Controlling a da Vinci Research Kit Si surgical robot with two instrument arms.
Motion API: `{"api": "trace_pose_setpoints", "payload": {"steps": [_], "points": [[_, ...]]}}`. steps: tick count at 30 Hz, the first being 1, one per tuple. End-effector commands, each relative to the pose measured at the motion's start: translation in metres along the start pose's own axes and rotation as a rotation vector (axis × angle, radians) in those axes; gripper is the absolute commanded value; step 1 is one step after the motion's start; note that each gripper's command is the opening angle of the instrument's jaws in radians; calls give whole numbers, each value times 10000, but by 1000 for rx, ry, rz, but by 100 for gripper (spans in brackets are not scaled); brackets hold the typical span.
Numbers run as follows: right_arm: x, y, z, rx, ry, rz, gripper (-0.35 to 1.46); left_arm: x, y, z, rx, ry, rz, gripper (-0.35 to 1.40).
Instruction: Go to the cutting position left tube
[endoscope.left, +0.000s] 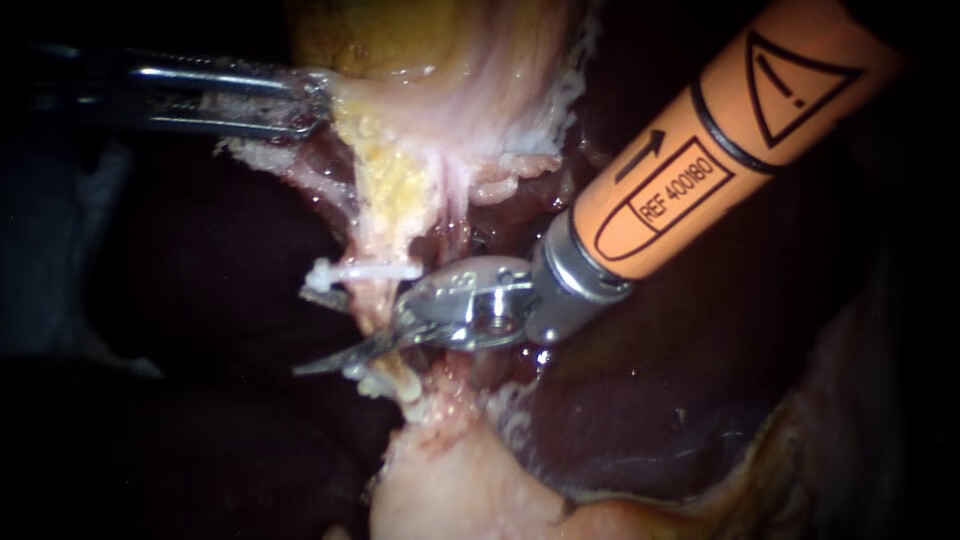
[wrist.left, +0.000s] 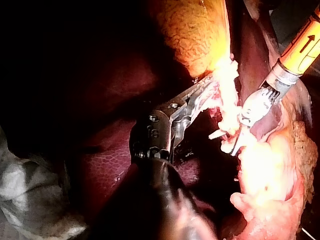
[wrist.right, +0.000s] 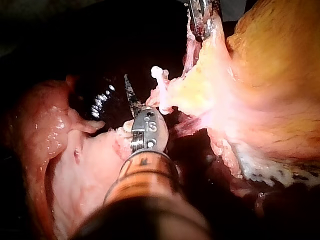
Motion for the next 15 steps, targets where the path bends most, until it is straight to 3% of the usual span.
{"api": "trace_pose_setpoints", "payload": {"steps": [1,10,15], "points": [[5,-5,-1,14,12,5,141,0,0,0,-1,-1,0,-35],[31,-39,0,68,55,16,141,-1,0,-1,-1,-1,0,-35],[35,-45,1,72,55,14,141,0,0,-1,-1,-1,0,-35]]}}
